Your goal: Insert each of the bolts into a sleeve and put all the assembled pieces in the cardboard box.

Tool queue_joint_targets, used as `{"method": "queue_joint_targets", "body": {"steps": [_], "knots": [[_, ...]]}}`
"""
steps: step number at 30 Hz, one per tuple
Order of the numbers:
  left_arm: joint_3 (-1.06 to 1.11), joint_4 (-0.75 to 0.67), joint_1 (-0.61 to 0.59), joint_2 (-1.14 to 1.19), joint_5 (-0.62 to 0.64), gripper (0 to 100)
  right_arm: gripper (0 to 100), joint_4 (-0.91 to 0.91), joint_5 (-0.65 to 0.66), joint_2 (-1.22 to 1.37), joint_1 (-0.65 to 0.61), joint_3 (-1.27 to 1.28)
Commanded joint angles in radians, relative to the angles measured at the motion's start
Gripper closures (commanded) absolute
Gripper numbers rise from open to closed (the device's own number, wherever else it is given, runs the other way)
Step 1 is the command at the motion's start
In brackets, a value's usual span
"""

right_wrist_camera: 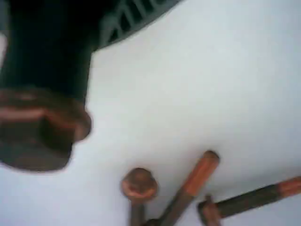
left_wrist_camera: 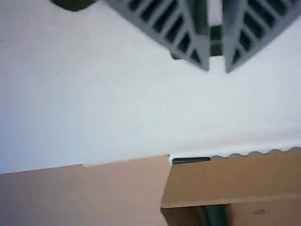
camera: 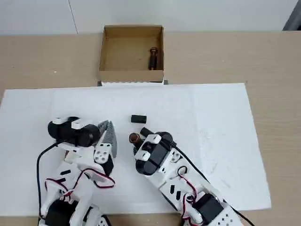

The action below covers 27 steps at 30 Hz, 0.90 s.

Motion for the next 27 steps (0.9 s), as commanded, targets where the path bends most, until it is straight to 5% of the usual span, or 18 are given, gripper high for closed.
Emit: {"method": "queue_joint_targets", "body": {"steps": [1,16,27], "knots": [[0.021,-0.017,-0.064,-0.008,-0.055,100,99.6,-0.027,0.002,-0.012,0.068,-0.046],[0.268,-0.040,-0.169,-0.008,-0.143,100,99.6,-0.018,-0.011,-0.001,0.360,-0.052],[0.341,-0.133,-0.169,-0.008,-0.144,100,99.6,-0.025,0.032,0.120,0.389,-0.249]]}}
